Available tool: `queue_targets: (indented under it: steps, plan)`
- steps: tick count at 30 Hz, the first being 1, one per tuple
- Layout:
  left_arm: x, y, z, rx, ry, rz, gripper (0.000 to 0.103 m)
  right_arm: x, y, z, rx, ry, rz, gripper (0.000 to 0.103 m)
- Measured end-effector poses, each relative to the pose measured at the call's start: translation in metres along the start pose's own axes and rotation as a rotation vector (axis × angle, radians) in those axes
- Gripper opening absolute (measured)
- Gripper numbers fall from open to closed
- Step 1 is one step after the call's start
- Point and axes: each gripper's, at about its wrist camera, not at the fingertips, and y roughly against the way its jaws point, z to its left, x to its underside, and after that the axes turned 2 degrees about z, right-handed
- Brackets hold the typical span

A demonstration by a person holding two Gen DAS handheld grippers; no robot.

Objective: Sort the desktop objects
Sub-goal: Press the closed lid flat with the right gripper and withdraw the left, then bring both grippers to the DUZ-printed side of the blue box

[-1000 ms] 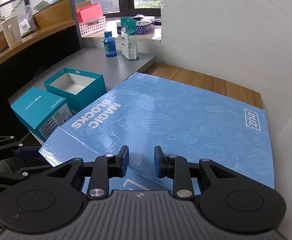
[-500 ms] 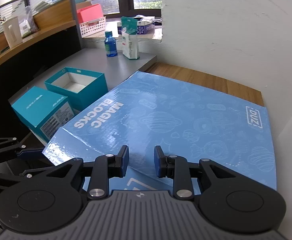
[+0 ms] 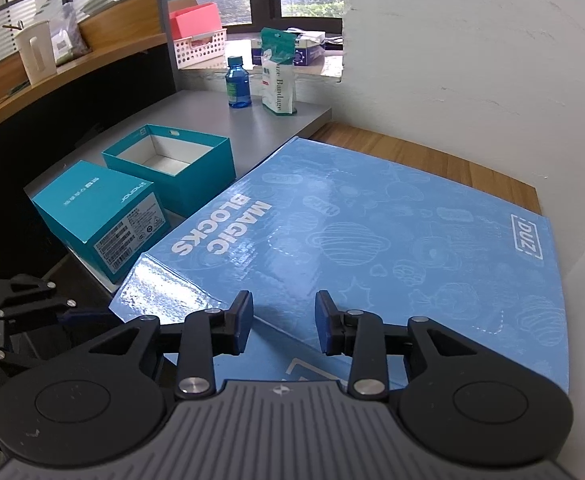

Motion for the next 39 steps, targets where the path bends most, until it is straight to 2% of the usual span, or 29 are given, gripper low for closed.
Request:
queue_targets:
  steps: [4, 6, 8, 10, 14, 23, 29, 39]
  plan:
    - [-0.004, 0.012, 0.006, 0.005, 0.024, -0.027, 0.038, 0.003, 0.0, 0.002, 0.006, 0.0, -0.008, 0.04]
    - [-0.009, 0.016, 0.009, 0.012, 0.034, -0.05, 0.035, 0.004, -0.001, 0.003, 0.007, 0.003, -0.012, 0.04]
    - [-0.013, 0.018, 0.01, 0.025, 0.036, -0.07, 0.026, 0.006, -0.001, 0.003, 0.008, 0.006, -0.014, 0.041]
    - [-0.015, 0.014, 0.008, 0.026, 0.023, -0.069, 0.023, 0.007, -0.001, 0.004, 0.009, 0.009, -0.017, 0.041]
    - [-0.016, 0.004, 0.006, 0.016, 0.002, -0.059, 0.023, 0.008, -0.002, 0.004, 0.008, 0.016, -0.019, 0.042]
    - [-0.013, -0.008, 0.011, 0.011, 0.039, -0.017, 0.023, 0.012, -0.005, 0.003, 0.003, 0.016, -0.021, 0.042]
    - [-0.029, 0.009, 0.008, 0.008, 0.012, -0.084, 0.023, 0.015, -0.004, 0.002, 0.001, 0.01, -0.037, 0.042]
    - [-0.063, -0.014, 0.004, 0.009, -0.007, -0.106, 0.023, 0.018, -0.002, 0.0, -0.011, -0.007, -0.064, 0.042]
